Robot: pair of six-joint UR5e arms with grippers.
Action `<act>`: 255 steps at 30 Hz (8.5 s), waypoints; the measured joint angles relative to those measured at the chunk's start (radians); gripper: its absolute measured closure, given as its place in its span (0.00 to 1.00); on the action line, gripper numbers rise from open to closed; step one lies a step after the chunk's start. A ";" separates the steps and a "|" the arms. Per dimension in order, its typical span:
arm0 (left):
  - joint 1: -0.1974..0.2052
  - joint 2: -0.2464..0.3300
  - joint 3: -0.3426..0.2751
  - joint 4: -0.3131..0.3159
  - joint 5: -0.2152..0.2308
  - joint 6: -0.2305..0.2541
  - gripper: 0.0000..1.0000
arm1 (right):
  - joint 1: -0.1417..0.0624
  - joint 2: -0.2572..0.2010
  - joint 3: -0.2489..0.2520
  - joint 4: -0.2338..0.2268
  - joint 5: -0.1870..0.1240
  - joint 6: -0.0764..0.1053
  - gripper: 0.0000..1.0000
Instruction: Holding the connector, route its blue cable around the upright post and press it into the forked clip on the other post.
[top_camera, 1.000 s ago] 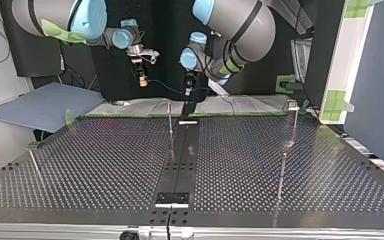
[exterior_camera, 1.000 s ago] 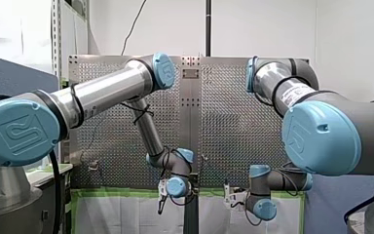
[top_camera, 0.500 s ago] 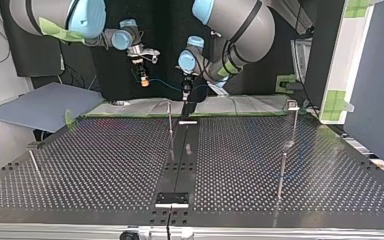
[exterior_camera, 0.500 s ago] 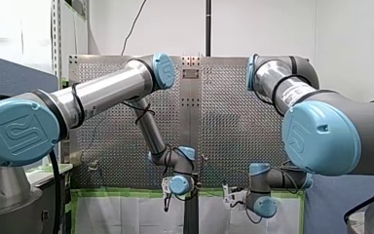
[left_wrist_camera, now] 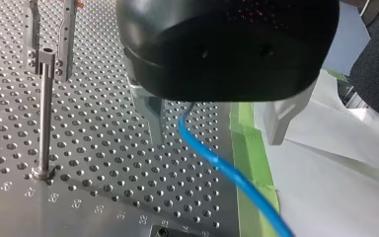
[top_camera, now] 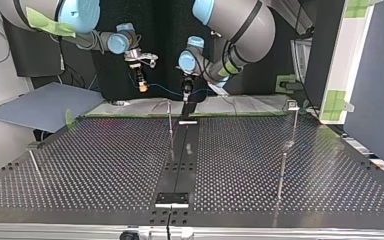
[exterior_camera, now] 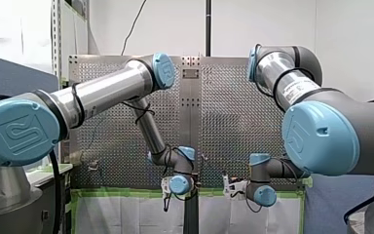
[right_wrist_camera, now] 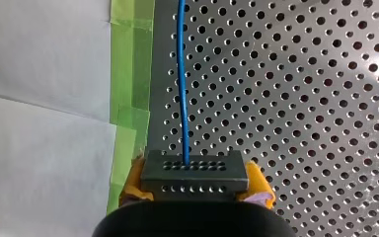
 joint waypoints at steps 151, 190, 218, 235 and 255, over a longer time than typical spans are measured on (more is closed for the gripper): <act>0.002 0.208 -0.204 0.206 0.053 -0.029 0.99 | -0.079 -0.191 0.081 -0.054 -0.008 0.137 1.00; 0.042 0.118 -0.102 0.155 0.146 -0.118 0.99 | -0.079 -0.189 0.080 -0.090 0.020 0.174 1.00; 0.093 0.115 -0.031 0.092 0.205 -0.121 0.99 | -0.089 -0.133 0.028 -0.066 0.082 0.169 1.00; 0.096 0.115 -0.030 0.066 0.217 -0.104 0.99 | -0.099 -0.114 -0.052 0.024 0.114 0.173 1.00; 0.102 0.115 -0.020 0.046 0.187 -0.066 0.99 | -0.114 -0.037 -0.134 0.098 0.169 0.140 1.00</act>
